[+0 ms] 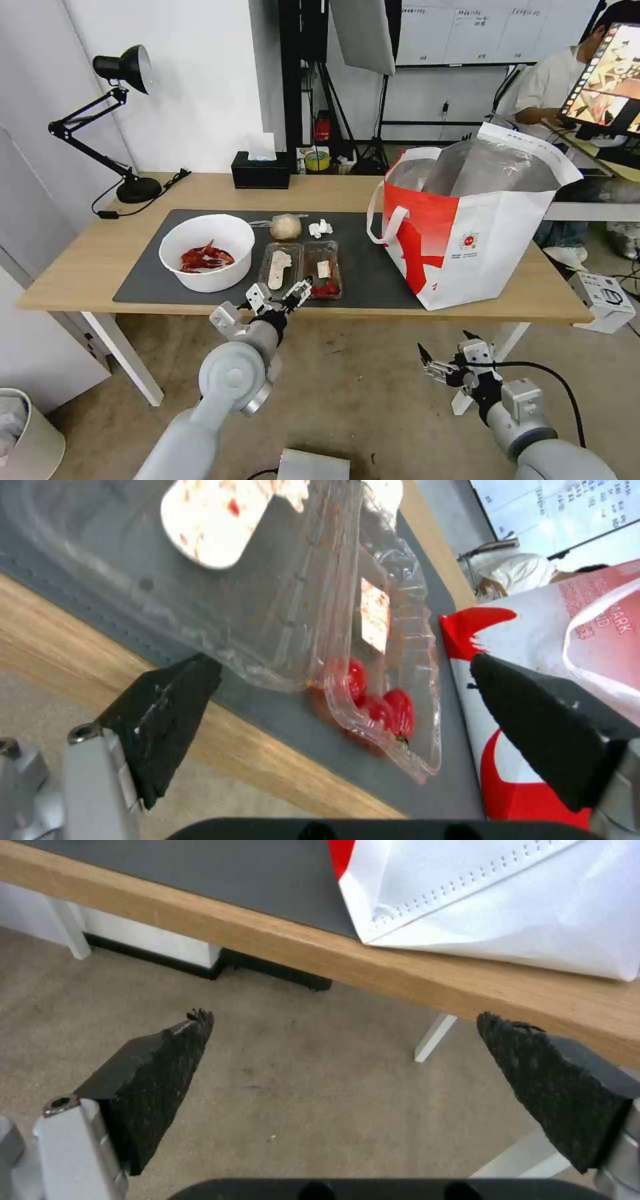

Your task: Pick up the trash from the table and place it into the takeout bag.

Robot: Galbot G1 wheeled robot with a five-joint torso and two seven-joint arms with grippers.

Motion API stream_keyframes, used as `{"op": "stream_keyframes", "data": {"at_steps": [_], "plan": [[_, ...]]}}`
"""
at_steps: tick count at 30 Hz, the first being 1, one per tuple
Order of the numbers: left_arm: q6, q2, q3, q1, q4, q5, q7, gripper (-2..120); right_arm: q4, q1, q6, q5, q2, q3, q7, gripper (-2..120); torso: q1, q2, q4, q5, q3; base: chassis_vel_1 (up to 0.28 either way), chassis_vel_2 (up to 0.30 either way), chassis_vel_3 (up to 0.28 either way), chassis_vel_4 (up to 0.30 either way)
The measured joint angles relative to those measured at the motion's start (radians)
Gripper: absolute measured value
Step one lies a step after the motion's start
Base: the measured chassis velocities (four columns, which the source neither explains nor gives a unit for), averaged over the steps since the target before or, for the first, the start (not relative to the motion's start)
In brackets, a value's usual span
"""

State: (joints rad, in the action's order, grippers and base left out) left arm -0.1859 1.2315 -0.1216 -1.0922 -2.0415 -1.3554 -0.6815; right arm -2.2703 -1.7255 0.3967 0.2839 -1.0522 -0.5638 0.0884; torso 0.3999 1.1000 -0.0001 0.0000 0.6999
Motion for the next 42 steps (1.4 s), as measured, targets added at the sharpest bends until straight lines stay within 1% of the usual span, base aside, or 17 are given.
{"op": "stream_keyframes", "data": {"at_steps": [6, 14, 24, 32, 35, 42], "plan": [[0.019, -0.002, -0.006, 0.004, -0.001, 0.008, -0.009, 100, 0.006, 0.000, -0.002, -0.005, -0.003, 0.004, -0.001, 100, 0.000, 0.000, 0.0002, 0.0000, 0.000, 0.000, 0.000, 0.000, 0.000], [0.025, -0.003, -0.015, -0.001, -0.001, 0.014, -0.008, 100, 0.012, 0.002, -0.003, -0.015, -0.011, 0.013, -0.001, 100, 0.000, 0.000, 0.0002, 0.0000, 0.000, 0.000, 0.000, 0.000, 0.000], [0.055, 0.001, -0.019, 0.000, -0.011, 0.034, -0.001, 100, 0.018, 0.002, -0.004, -0.021, -0.019, 0.018, -0.003, 100, 0.000, 0.000, 0.0002, 0.0000, 0.000, 0.000, 0.000, 0.000, 0.000], [0.064, -0.011, -0.022, 0.002, -0.037, 0.036, 0.005, 100, 0.021, 0.002, -0.005, -0.025, -0.023, 0.020, -0.004, 100, 0.000, 0.000, 0.0002, 0.0000, 0.000, 0.000, 0.000, 0.000, 0.000], [0.065, -0.019, -0.029, 0.002, -0.051, 0.034, 0.024, 100, 0.023, 0.003, -0.005, -0.028, -0.026, 0.024, -0.005, 100, 0.000, 0.000, 0.0002, 0.0000, 0.000, 0.000, 0.000, 0.000, 0.000], [0.066, -0.026, -0.033, 0.000, -0.064, 0.034, 0.030, 100, 0.024, 0.004, -0.005, -0.033, -0.030, 0.028, -0.006, 100, 0.000, 0.000, 0.0001, 0.0000, 0.000, 0.000, 0.000, 0.000, 0.000]]}}
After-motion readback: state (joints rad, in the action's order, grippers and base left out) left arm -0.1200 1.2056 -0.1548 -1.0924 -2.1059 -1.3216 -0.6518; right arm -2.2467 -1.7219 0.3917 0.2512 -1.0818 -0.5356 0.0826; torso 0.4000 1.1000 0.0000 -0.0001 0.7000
